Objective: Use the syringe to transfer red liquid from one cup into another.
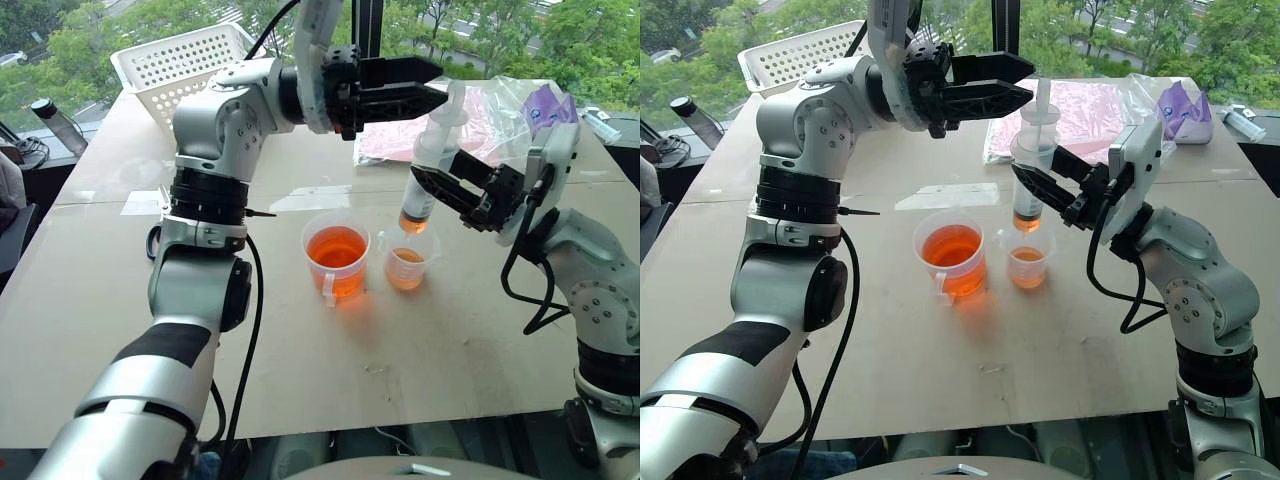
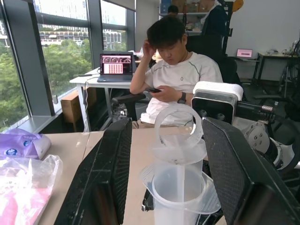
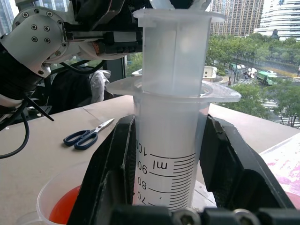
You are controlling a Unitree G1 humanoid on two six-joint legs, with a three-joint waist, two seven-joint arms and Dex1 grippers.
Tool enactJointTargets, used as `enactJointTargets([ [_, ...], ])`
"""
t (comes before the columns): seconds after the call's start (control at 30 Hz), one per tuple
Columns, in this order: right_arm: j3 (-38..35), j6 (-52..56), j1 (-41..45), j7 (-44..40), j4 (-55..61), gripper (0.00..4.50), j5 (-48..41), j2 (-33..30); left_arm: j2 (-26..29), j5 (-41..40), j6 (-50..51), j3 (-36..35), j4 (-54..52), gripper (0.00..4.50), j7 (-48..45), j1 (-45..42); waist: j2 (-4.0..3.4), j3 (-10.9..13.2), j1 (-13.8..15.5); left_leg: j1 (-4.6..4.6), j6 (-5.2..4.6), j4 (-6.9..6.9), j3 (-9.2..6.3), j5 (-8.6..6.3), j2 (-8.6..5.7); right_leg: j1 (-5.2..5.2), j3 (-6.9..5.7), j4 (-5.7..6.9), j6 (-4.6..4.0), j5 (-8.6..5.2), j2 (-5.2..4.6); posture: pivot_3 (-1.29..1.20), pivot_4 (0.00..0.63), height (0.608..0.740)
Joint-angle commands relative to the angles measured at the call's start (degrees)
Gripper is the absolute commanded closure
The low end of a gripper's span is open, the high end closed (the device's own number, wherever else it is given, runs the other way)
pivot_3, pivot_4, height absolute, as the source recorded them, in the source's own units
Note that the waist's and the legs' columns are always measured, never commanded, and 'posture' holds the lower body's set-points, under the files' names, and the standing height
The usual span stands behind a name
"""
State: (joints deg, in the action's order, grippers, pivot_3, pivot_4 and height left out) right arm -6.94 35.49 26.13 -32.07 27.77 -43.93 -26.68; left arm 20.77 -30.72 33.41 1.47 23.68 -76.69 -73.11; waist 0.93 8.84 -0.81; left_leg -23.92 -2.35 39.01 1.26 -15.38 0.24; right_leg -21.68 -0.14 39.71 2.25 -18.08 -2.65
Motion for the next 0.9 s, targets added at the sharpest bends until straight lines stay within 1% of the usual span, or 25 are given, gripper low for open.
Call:
enactJointTargets([
  [0.03, -0.03, -1.65, 0.11, -0.66, 2.84, 3.02, 0.16, -0.54, -0.63, 1.43, -2.62, 1.02, 0.2, 2.12, -0.61, -1.51, 0.0, 0.0, 0.02, 0.0, 0.0, 0.0, 0.0, 0.0, 0.0, 0.0, 0.0, 0.0, 0.0, 0.0, 0.0, 0.0, 0.15, 0.74],
  [0.27, 0.0, -1.66, -0.14, -1.11, 2.95, 3.02, 0.7, -0.81, -2.11, 2.34, -4.23, 0.84, 2.47, 2.12, -0.4, -2.8, 0.0, 0.0, 0.04, 0.0, 0.0, 0.0, 0.0, 0.0, 0.0, 0.0, 0.0, -0.01, 0.0, 0.0, 0.0, 0.0, 0.15, 0.74],
  [0.3, 0.08, -1.73, -0.13, -1.21, 2.84, 3.02, 0.93, -0.92, -2.31, 2.47, -4.44, 0.96, 2.62, 2.55, -0.64, -2.96, 0.0, 0.0, 0.04, -0.01, 0.0, 0.0, 0.0, 0.0, 0.0, 0.0, -0.01, -0.01, 0.0, 0.0, 0.0, 0.0, 0.15, 0.74],
  [0.33, 0.14, -1.79, -0.14, -1.31, 2.75, 3.02, 1.1, -1.01, -2.49, 2.61, -4.64, 1.06, 2.73, 2.67, -0.79, -3.05, 0.0, 0.0, 0.03, -0.01, 0.0, 0.0, 0.0, 0.0, 0.0, 0.0, -0.01, 0.0, 0.0, 0.0, 0.0, 0.0, 0.15, 0.74],
  [0.4, 0.22, -1.88, -0.18, -1.53, 2.6, 3.02, 1.39, -1.16, -2.85, 2.94, -5.06, 1.23, 2.93, 3.42, -0.92, -3.17, 0.0, 0.0, 0.03, -0.01, 0.0, 0.0, 0.0, 0.0, 0.0, 0.0, 0.0, -0.01, 0.0, 0.0, 0.0, 0.0, 0.15, 0.74],
  [0.43, 0.21, -1.88, -0.18, -1.6, 2.57, 3.02, 1.48, -1.14, -2.94, 3.04, -5.16, 1.25, 3.0, 3.96, -0.96, -3.2, 0.0, 0.0, 0.03, -0.01, 0.0, 0.0, 0.0, 0.0, 0.0, 0.0, 0.0, -0.01, 0.0, 0.0, 0.0, 0.0, 0.15, 0.74],
  [0.47, 0.23, -1.9, -0.16, -1.66, 2.52, 3.02, 1.63, -1.11, -3.03, 3.22, -5.47, 1.39, 3.13, 4.4, -1.2, -3.27, 0.0, 0.0, 0.03, -0.01, 0.0, 0.0, 0.0, 0.0, 0.0, 0.0, 0.0, -0.02, 0.0, 0.0, 0.0, 0.0, 0.15, 0.74],
  [0.5, 0.23, -1.89, -0.13, -1.69, 2.48, 3.02, 1.76, -1.07, -3.11, 3.41, -5.74, 1.52, 3.31, 4.46, -1.35, -3.34, 0.0, 0.0, 0.03, -0.01, 0.0, 0.0, 0.0, 0.0, 0.0, 0.0, 0.0, -0.01, 0.0, 0.0, 0.01, 0.0, 0.15, 0.74],
  [0.7, -0.05, -1.73, 0.07, -1.67, 2.41, 3.02, 1.92, -1.03, -3.68, 4.4, -6.71, 2.08, 3.97, 4.46, -2.35, -3.33, 0.0, 0.0, 0.03, -0.01, 0.0, 0.0, 0.0, 0.0, 0.0, 0.0, 0.0, -0.01, 0.0, 0.0, 0.01, 0.0, 0.15, 0.74],
  [0.9, -1.41, -1.32, 1.58, -0.53, 2.14, 3.02, 0.97, -0.6, -3.37, 5.94, -7.16, 4.21, 2.21, 4.46, -4.12, -0.77, 0.0, 0.0, 0.02, -0.01, 0.0, 0.0, 0.0, 0.0, 0.0, 0.0, 0.0, -0.01, 0.0, 0.0, 0.01, 0.0, 0.15, 0.74],
])
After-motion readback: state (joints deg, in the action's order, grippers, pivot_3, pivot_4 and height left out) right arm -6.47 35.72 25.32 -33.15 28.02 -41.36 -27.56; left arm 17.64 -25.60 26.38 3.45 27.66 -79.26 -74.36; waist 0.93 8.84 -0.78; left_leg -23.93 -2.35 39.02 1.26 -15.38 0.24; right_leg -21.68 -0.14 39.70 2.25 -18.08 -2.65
